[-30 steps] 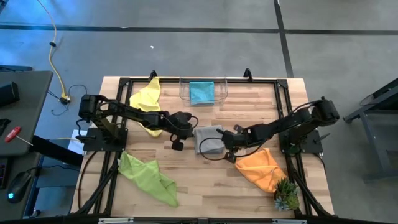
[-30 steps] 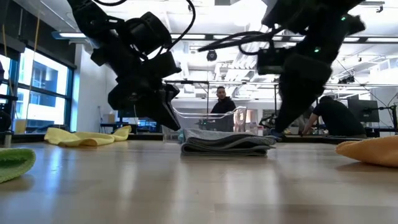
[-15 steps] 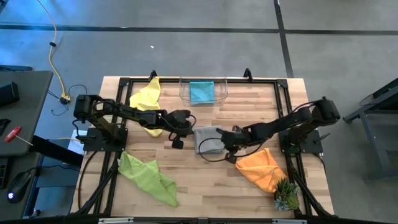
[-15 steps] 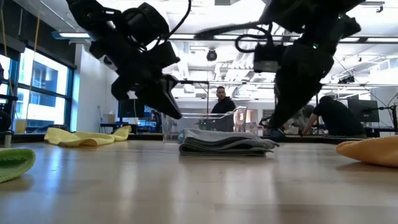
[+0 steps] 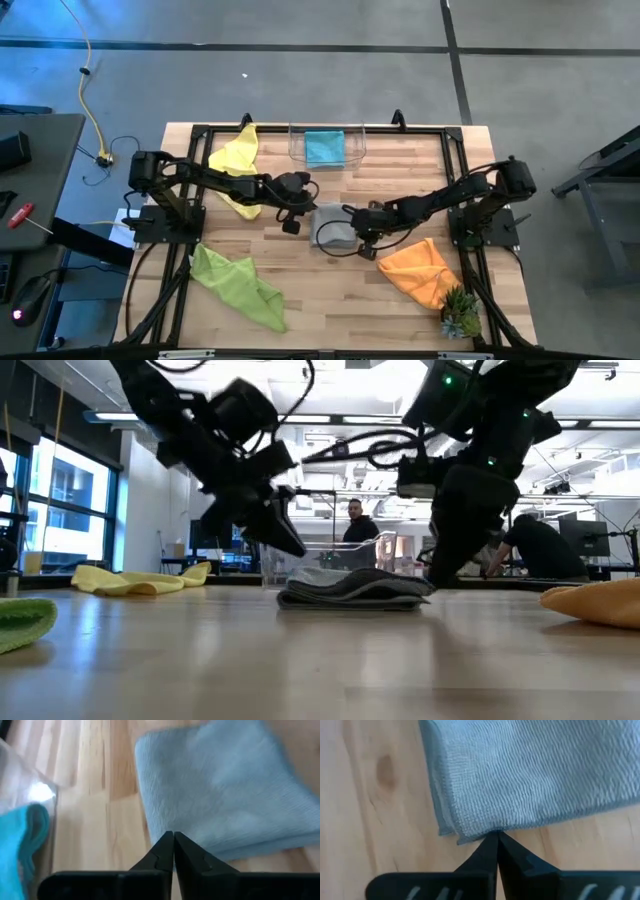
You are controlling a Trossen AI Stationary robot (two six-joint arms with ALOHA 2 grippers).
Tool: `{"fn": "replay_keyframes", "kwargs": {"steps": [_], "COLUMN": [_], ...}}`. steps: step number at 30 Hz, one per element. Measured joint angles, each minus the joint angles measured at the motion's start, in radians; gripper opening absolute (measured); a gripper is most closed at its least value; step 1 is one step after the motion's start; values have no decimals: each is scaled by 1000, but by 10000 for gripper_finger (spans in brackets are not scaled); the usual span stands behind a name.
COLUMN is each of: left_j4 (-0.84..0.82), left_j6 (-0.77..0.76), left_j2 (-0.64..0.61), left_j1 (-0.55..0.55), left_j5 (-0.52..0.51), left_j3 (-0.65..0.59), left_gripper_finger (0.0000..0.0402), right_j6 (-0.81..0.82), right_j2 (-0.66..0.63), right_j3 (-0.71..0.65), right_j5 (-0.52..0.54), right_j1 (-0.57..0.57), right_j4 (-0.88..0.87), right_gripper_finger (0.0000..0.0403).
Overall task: Fold microfiber towels
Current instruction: Fold the gray towel
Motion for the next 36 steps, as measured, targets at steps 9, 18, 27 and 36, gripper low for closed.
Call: {"fn": "replay_keyframes", "kwargs": {"steps": [9,18,27,36], "left_j4": [66,94,60,63], "left_j6": [13,3,-97,-109], "left_j2": [50,113,-15,68], "left_j1": [28,45,87,47], "left_j5": [-30,-37,55,71], "left_j3": [0,-1,2,2], "left_gripper_finger": [1,0,0,0], "right_j6": [-18,-25,-24,-24], "right_j2": [0,0,0,0], "right_j3": [0,0,0,0], "right_j5": [-40,-61,-61,-61], "right_j1": [1,16,16,16], "right_j4": [30,44,44,44], "right_gripper_finger": [0,0,0,0]}}
